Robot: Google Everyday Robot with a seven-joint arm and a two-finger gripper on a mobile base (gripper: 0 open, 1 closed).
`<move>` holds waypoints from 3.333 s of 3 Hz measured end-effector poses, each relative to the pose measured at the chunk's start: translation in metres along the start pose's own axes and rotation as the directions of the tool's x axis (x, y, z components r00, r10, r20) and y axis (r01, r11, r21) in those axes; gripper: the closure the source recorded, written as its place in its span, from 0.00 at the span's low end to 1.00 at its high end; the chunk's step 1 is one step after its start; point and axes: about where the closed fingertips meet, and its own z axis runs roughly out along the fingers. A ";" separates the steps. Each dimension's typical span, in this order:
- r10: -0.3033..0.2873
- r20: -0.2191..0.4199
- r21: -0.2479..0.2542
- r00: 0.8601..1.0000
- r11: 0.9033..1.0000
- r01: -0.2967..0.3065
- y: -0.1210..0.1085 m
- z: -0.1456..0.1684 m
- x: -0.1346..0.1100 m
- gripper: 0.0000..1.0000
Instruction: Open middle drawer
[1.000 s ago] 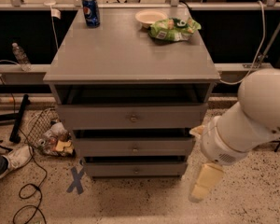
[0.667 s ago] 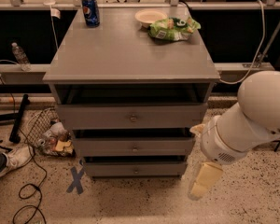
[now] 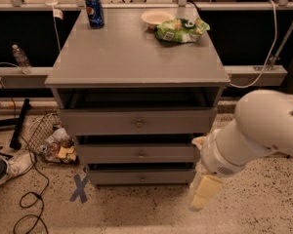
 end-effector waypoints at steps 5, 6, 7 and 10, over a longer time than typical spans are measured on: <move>-0.072 0.121 0.043 0.990 0.997 0.067 -0.045 0.221 -0.032 0.00; -0.104 0.099 0.072 0.990 0.993 0.097 -0.067 0.252 -0.023 0.00; -0.142 0.098 0.098 0.985 0.986 0.132 -0.105 0.294 -0.014 0.00; -0.209 0.079 0.217 0.975 0.958 0.188 -0.185 0.323 -0.016 0.00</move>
Offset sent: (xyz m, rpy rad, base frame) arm 0.0625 0.0994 -0.2008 0.1385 -0.0464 0.0755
